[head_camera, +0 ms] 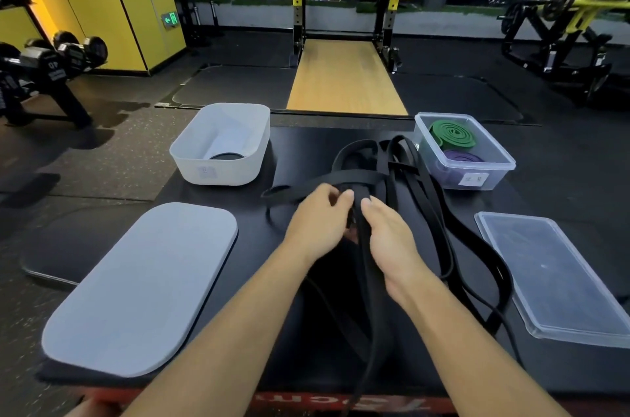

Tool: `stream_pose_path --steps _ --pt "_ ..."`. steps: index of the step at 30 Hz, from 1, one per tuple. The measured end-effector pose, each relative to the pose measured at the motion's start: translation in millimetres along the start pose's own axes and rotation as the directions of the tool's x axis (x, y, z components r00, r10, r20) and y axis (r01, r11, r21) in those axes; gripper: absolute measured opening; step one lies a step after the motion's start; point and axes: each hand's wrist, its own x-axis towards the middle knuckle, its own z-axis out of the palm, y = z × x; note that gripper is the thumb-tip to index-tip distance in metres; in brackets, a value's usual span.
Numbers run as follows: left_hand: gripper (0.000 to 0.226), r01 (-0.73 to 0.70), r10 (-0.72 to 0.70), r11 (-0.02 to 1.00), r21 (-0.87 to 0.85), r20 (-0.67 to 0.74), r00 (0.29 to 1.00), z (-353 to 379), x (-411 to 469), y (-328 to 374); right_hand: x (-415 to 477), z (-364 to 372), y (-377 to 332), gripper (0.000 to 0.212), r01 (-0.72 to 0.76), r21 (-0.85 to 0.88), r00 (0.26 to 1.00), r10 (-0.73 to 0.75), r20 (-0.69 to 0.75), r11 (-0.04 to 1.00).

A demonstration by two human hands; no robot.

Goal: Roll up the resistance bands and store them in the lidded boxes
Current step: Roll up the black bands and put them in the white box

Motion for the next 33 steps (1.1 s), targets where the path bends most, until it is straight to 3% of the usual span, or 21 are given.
stream_pose_path --steps 4,7,9,11,14,17,19,22,24,26,28,29,31,33 --pt "0.027 -0.119 0.12 0.993 -0.017 0.027 0.992 -14 35 16 -4 -5 -3 0.025 -0.024 0.14 0.999 0.018 0.044 0.99" --pt "0.02 -0.183 0.177 0.981 0.064 0.084 0.981 -17 52 27 -1 -15 -3 0.024 -0.008 0.121 1.0 0.006 0.018 0.993" --pt "0.013 -0.178 0.178 0.979 0.101 0.015 0.984 -18 56 30 0 -21 -4 0.023 0.03 0.092 1.0 -0.03 -0.007 0.995" --pt "0.032 -0.108 0.111 0.994 0.032 -0.094 0.989 -18 60 27 -2 -24 -3 0.022 0.063 0.074 0.997 -0.06 -0.038 0.995" --pt "0.075 0.075 -0.074 0.992 -0.099 0.008 0.997 -12 56 20 -7 -22 0 0.026 0.09 0.089 0.995 -0.086 -0.047 0.992" --pt "0.061 0.089 -0.088 0.996 -0.022 0.062 0.994 3 37 17 -11 -15 3 0.048 0.113 0.047 0.993 -0.111 -0.037 0.993" --pt "0.067 0.11 -0.11 0.994 -0.028 0.018 0.994 8 29 15 -14 -12 6 0.045 0.174 -0.048 0.984 -0.175 -0.026 0.984" --pt "0.075 0.208 -0.162 0.945 -0.251 0.19 0.968 6 18 20 -19 -9 9 0.036 0.226 -0.161 0.973 -0.231 -0.016 0.961" --pt "0.062 0.16 -0.079 0.929 -0.335 0.244 0.966 5 14 24 -22 -9 11 0.035 0.237 -0.214 0.971 -0.236 0.032 0.948" --pt "0.038 0.063 -0.005 0.948 -0.311 0.186 0.982 4 12 27 -25 -9 10 0.027 0.244 -0.222 0.969 -0.229 0.094 0.944" --pt "0.02 0.132 -0.005 0.863 -0.488 0.253 0.968 5 13 25 -24 -12 11 0.03 0.259 -0.266 0.963 -0.227 0.144 0.929" --pt "0.015 0.221 -0.021 0.743 -0.632 0.308 0.951 5 13 23 -22 -13 12 0.03 0.254 -0.278 0.964 -0.22 0.147 0.926" --pt "0.018 0.283 -0.011 0.509 -0.813 0.322 0.947 5 11 19 -19 -13 11 0.04 0.185 -0.269 0.982 -0.165 0.096 0.945" --pt "0.026 0.241 0.019 0.443 -0.863 0.278 0.96 8 8 15 -14 -13 11 0.059 0.112 -0.31 0.993 -0.114 0.011 0.944"
